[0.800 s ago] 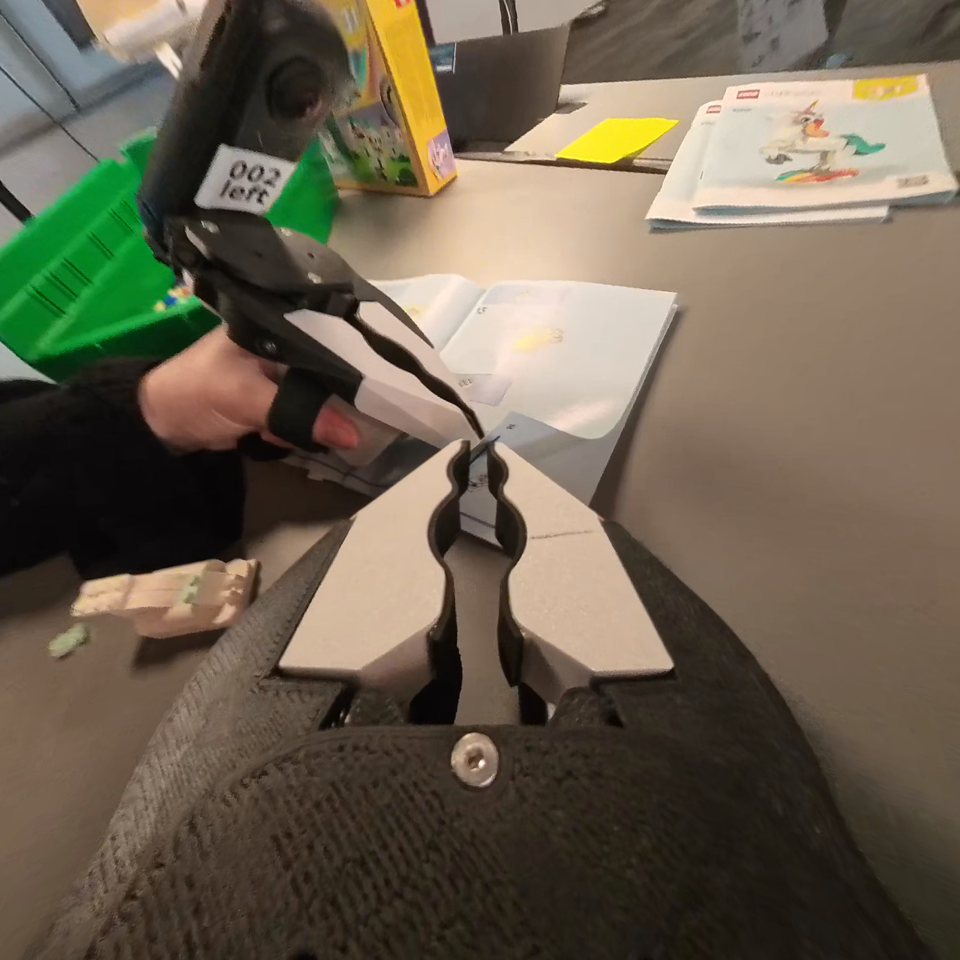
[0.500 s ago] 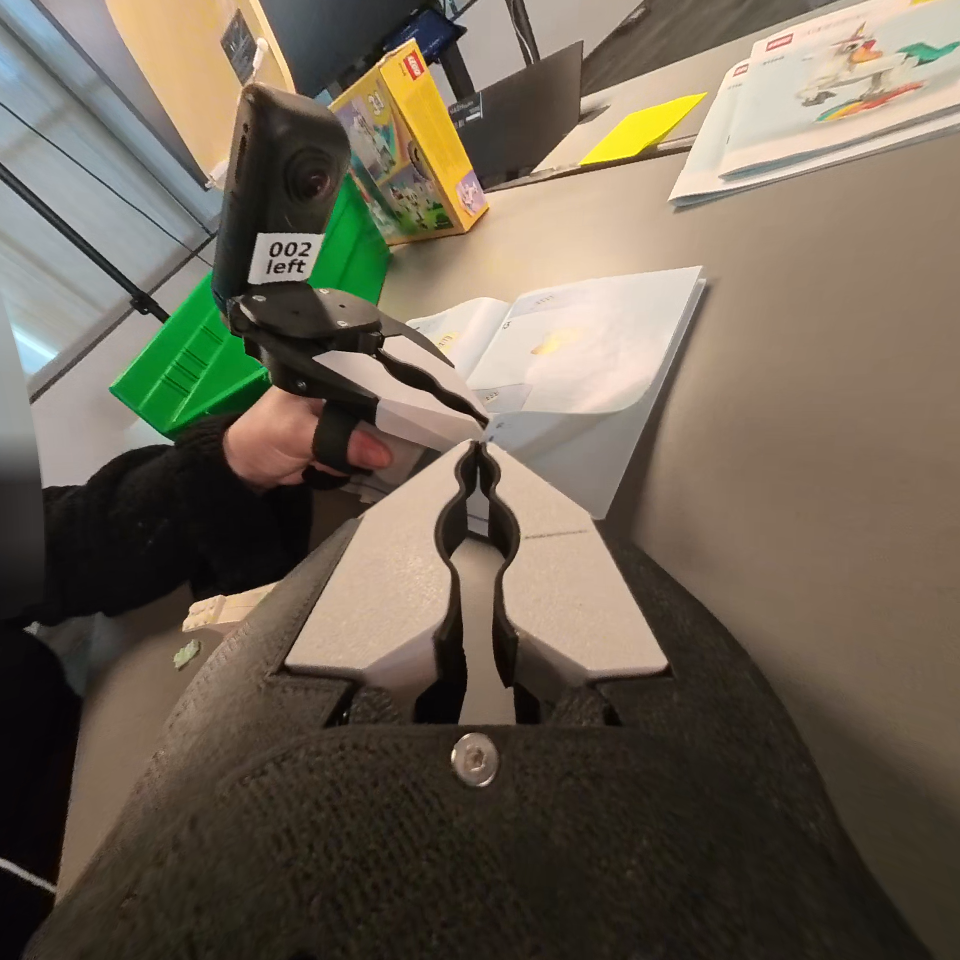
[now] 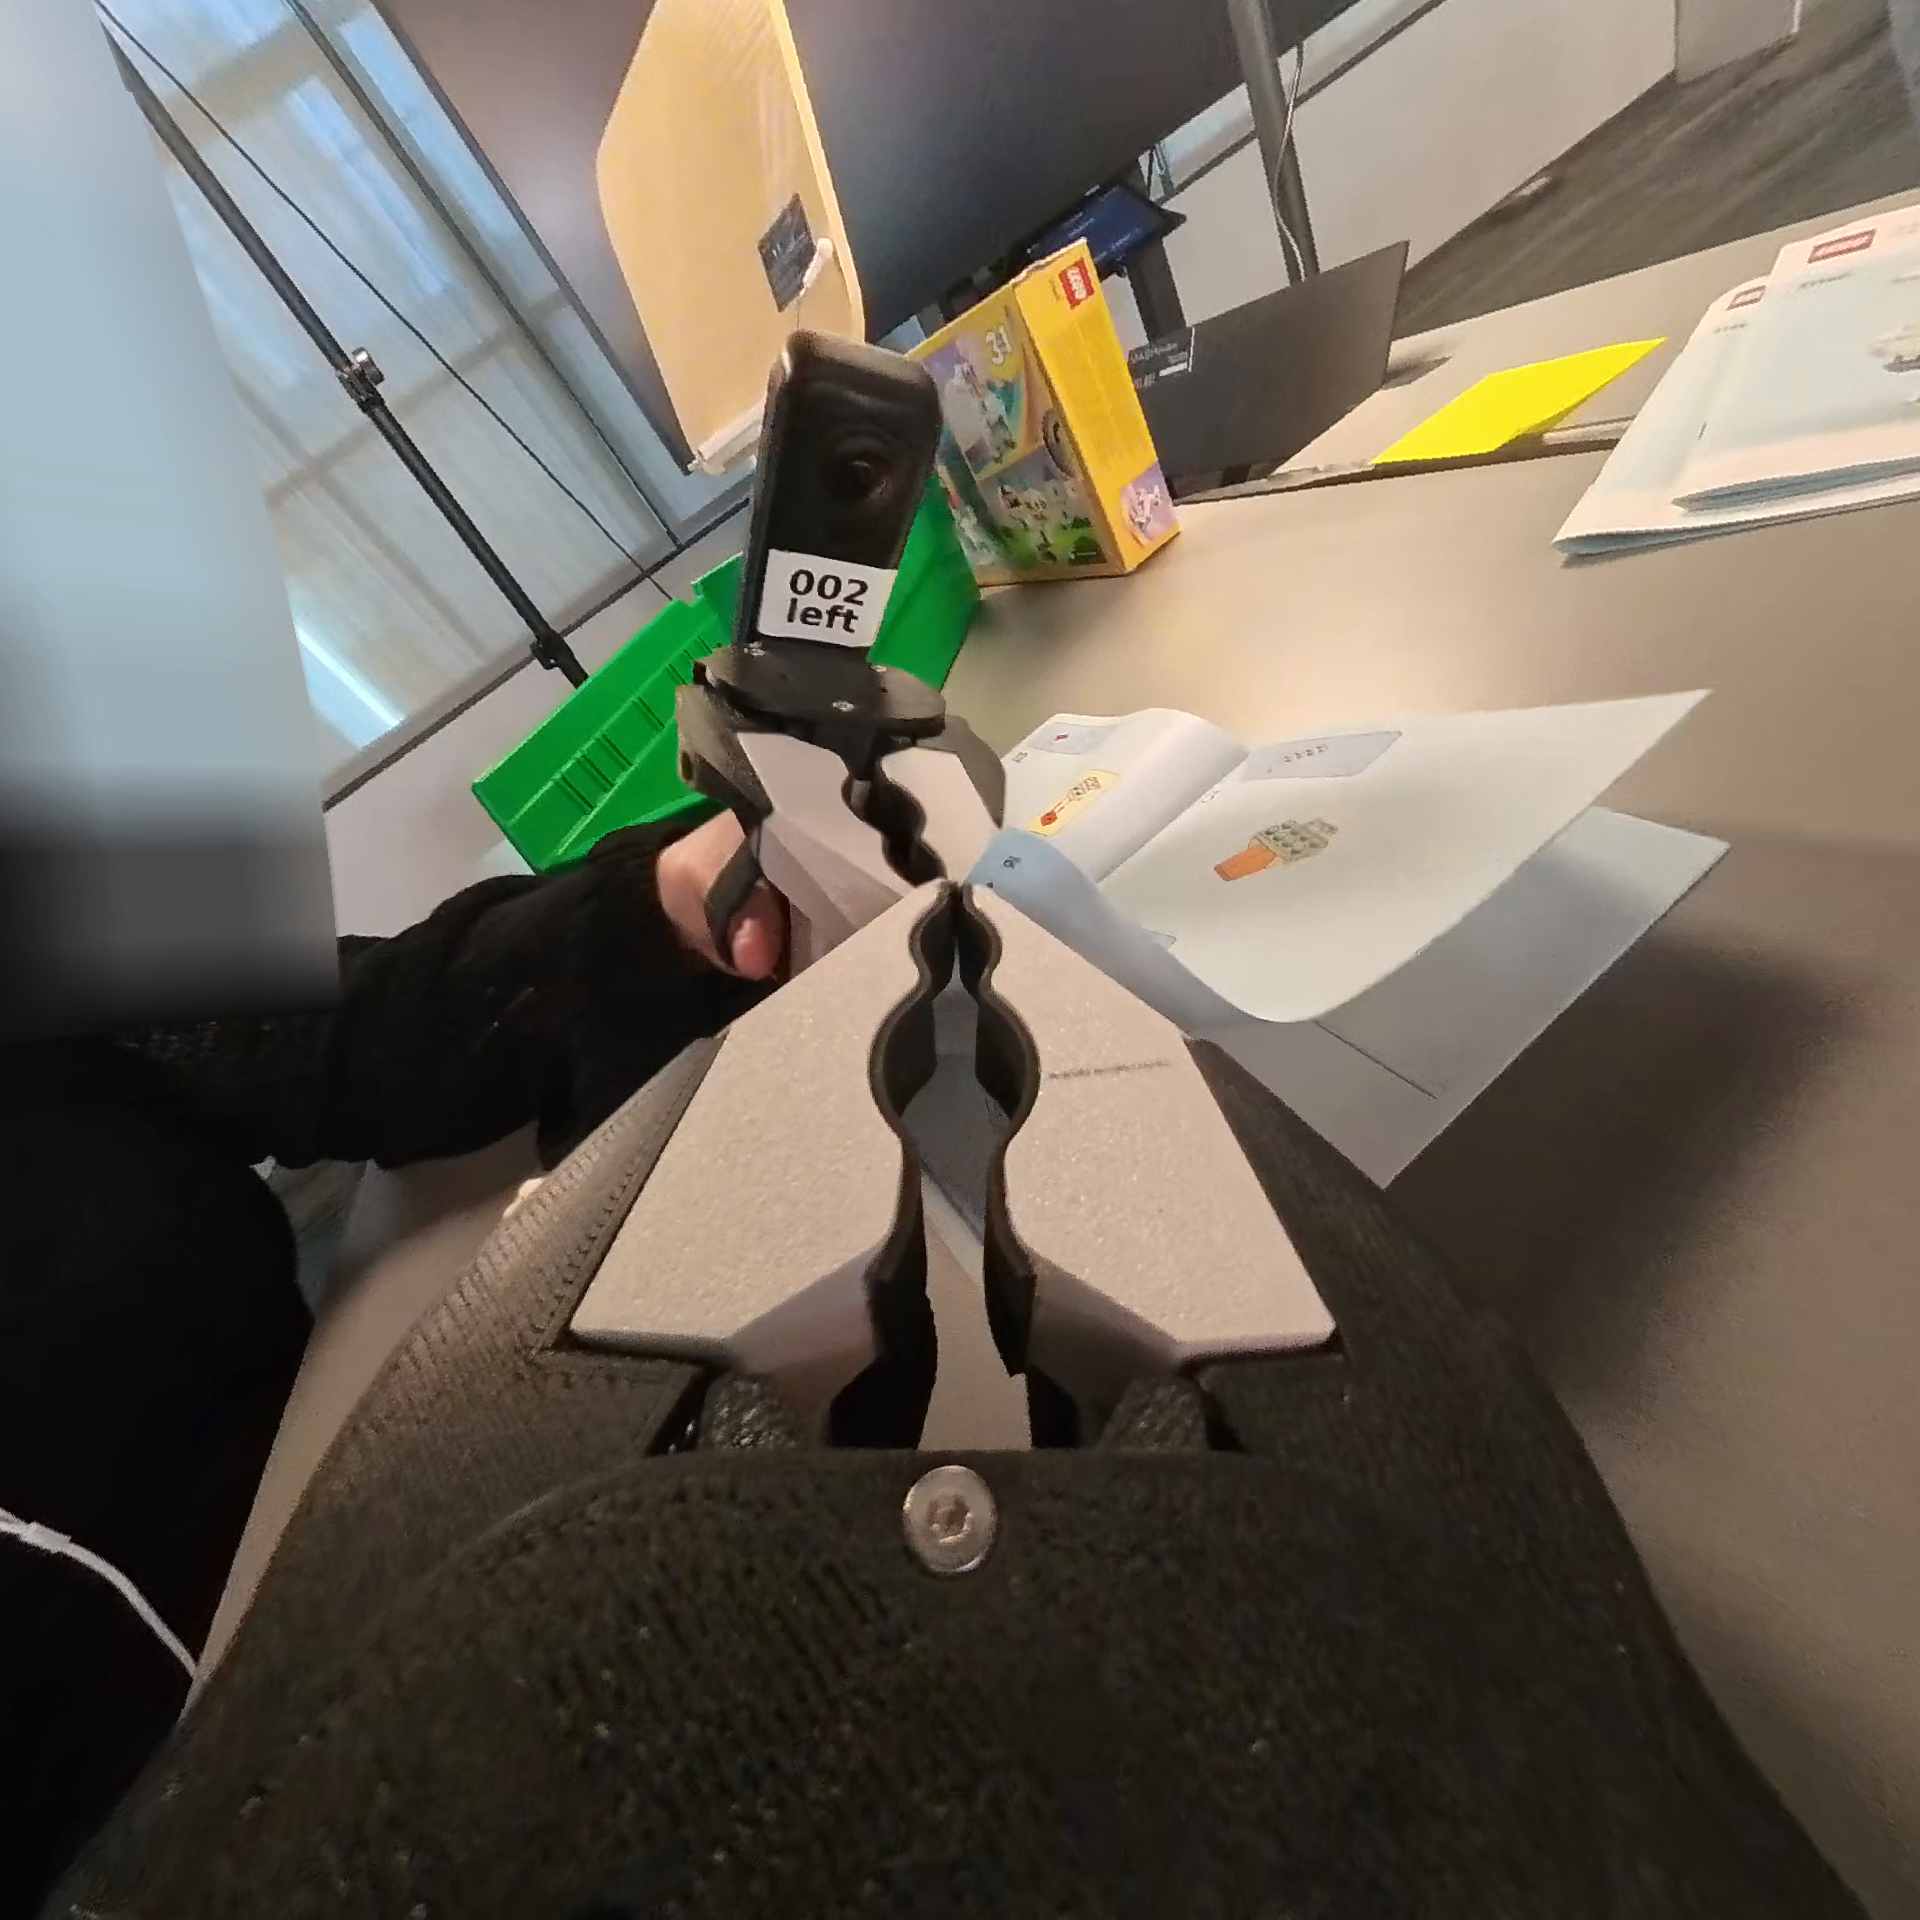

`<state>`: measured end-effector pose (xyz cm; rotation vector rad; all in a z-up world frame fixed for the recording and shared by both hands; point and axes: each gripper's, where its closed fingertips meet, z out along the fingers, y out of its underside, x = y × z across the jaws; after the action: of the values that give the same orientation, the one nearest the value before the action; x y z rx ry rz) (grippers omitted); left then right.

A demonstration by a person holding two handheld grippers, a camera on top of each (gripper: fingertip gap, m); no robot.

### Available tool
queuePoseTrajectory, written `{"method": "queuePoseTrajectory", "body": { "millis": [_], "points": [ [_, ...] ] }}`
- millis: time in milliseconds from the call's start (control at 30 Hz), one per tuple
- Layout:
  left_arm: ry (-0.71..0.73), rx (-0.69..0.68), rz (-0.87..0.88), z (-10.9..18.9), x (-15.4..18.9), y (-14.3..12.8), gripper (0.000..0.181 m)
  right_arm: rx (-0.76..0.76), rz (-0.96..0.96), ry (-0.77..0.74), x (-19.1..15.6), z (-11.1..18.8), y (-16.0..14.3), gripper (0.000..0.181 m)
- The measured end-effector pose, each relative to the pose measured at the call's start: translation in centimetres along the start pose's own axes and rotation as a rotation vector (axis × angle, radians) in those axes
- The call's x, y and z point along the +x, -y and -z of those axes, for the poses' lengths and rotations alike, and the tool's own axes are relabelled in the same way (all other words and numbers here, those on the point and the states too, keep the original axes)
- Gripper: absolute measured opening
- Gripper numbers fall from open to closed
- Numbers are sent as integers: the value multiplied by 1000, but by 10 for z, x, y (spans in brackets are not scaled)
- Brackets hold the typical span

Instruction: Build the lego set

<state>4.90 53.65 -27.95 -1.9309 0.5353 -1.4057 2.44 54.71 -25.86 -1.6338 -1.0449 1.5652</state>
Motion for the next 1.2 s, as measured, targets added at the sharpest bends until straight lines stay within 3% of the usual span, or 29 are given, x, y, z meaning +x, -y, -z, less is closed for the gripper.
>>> {"method": "queuePoseTrajectory", "body": {
  "millis": [200,433,867,1200],
  "points": [
    [-43,62,69,6,-1,9,0,32,3,1,0,3,4,0],
    [-56,239,91,22,-4,32,5,23,26,-30,-1,9,2,0],
    [-57,211,67,18,-2,29,13,-58,36,-70,2,12,-10,0],
    [-85,194,53,15,3,26,17,-63,156,-77,-5,9,-9,0]
  ]
}}
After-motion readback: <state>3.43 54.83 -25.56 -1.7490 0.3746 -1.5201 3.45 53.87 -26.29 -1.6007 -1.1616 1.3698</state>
